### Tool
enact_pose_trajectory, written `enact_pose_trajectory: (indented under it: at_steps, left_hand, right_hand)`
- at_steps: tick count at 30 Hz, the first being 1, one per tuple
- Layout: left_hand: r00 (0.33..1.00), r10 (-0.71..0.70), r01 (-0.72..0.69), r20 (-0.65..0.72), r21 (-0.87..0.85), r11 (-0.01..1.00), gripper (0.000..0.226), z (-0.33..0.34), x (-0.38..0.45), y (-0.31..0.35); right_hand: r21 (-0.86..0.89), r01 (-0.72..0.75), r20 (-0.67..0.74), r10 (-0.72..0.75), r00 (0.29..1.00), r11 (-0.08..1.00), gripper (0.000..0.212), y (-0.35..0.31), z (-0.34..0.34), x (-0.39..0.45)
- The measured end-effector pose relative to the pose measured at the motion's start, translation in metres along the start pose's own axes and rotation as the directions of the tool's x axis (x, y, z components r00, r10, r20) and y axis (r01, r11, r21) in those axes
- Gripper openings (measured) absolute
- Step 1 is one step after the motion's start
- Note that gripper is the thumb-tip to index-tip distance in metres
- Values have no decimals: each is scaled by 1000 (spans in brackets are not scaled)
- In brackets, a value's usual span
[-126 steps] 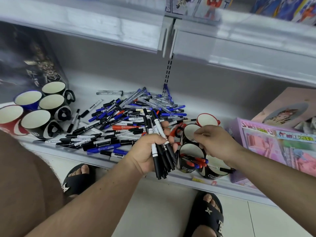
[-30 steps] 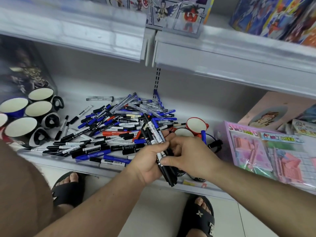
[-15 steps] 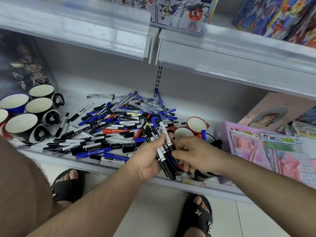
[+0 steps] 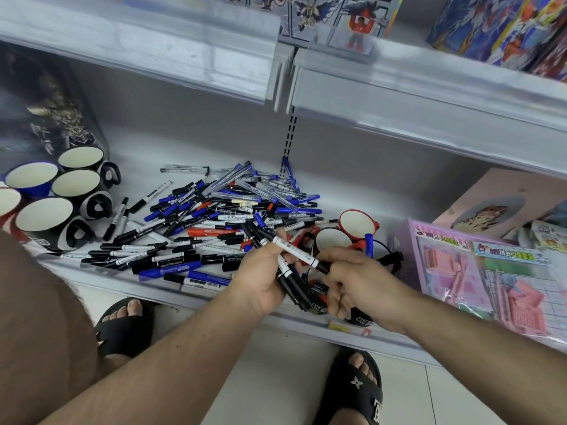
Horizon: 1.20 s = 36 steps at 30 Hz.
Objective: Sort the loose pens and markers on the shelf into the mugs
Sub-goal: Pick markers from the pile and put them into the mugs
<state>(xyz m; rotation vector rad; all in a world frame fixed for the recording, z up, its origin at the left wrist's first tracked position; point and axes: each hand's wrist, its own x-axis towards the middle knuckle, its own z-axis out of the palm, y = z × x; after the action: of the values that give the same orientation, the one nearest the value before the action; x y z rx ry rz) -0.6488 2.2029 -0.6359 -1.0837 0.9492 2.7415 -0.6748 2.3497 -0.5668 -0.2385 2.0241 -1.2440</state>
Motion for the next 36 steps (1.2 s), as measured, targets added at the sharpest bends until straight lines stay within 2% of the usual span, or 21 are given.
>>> enact_pose_trajectory:
  at_steps: [3, 5, 7, 9, 13, 15, 17, 19, 20, 22, 24, 27, 29, 32, 36]
  left_hand:
    - [999, 26, -27, 24, 31, 999, 31, 3, 0, -1]
    - [1000, 30, -30, 11, 33, 999, 37, 5, -1, 0]
    - [999, 45, -45, -5, 38, 998, 33, 7, -4, 1]
    - [997, 73, -72, -21, 52, 996, 31, 9, -6, 2]
    - [996, 85, -86, 8, 53, 995, 36, 11, -12, 2]
    - [996, 82, -83, 22, 43, 996, 53, 11, -12, 2]
    - [997, 61, -63, 37, 58, 996, 68, 9, -10, 2]
    - [996, 64, -67, 60, 60, 996, 58, 8, -8, 3]
    - [994, 66, -68, 86, 29, 997, 53, 8, -7, 3]
    - [993, 62, -58, 99, -41, 997, 43, 7, -7, 2]
    - [995, 38, -29, 93, -97, 995, 40, 4, -6, 2]
    - [994, -9, 22, 109, -119, 993, 41, 2, -3, 1]
    - [991, -18, 37, 133, -138, 990, 39, 2, -2, 0]
    - [988, -26, 49, 154, -146, 988, 34, 1, 0, -1]
    - [983, -84, 96, 162, -65, 993, 25, 0, 0, -3]
  right_hand:
    - [-182, 58, -1, -59, 998, 982, 5, 5, 15, 1]
    - [-304, 106, -3, -113, 994, 947, 13, 9, 22, 1]
    - [-334, 114, -6, -123, 992, 936, 17, 11, 25, 2]
    - [-339, 97, 3, -102, 995, 936, 13, 12, 25, 4]
    - [-334, 71, 30, -64, 997, 940, 9, 15, 22, 7]
    - [-239, 34, 66, -18, 998, 970, 18, 17, 19, 7]
    - [-12, -78, 157, 79, 984, 997, 23, 14, 9, 7]
    - [166, -203, 293, 148, 945, 965, 22, 10, -9, 4]
    - [199, -231, 366, 146, 919, 952, 22, 11, -20, 4]
    - [221, -225, 469, 99, 878, 949, 19, 16, -42, 5]
    - [256, -227, 504, 70, 861, 940, 18, 24, -60, 6]
    - [322, -267, 494, 79, 866, 908, 44, 37, -81, 10]
    - [338, -279, 493, 83, 866, 899, 50, 42, -91, 12]
    - [270, -293, 418, 163, 894, 917, 39, 40, -104, 7]
    - [4, -350, 175, 344, 923, 937, 10, 35, -144, -4]
